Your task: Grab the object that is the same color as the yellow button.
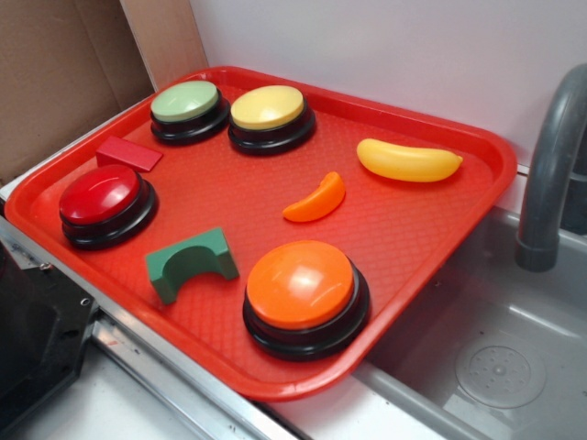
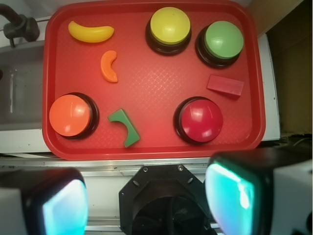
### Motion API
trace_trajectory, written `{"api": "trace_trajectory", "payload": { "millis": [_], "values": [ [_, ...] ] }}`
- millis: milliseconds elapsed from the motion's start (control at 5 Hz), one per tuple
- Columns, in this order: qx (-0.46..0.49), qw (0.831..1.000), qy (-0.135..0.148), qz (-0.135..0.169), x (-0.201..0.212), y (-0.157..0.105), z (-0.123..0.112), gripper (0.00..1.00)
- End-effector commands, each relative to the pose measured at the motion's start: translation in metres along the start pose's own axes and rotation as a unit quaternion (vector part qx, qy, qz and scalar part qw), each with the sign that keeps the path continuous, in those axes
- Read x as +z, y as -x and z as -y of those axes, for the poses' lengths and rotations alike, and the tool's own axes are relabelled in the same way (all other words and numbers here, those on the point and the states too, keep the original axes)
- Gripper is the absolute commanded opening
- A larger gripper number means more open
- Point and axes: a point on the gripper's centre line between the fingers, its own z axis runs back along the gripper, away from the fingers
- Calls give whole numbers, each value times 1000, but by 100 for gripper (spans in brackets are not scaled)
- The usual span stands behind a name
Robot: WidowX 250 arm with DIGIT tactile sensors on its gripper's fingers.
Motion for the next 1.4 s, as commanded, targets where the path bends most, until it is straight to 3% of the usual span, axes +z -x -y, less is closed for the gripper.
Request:
{"api": "trace_trajectory", "payload": {
  "millis": [0,200,400,600,800,1200],
  "values": [
    [0,1000,0,0,0,0,0,100],
    [-128,989,-41,55,-7,-45,12,100],
    [-250,962,-56,95,-21,-82,28,100],
    [-367,922,-39,115,-52,-113,50,100],
    [-477,873,-2,103,-92,-134,62,100],
    [-557,825,33,87,-157,-161,76,100]
  ]
}}
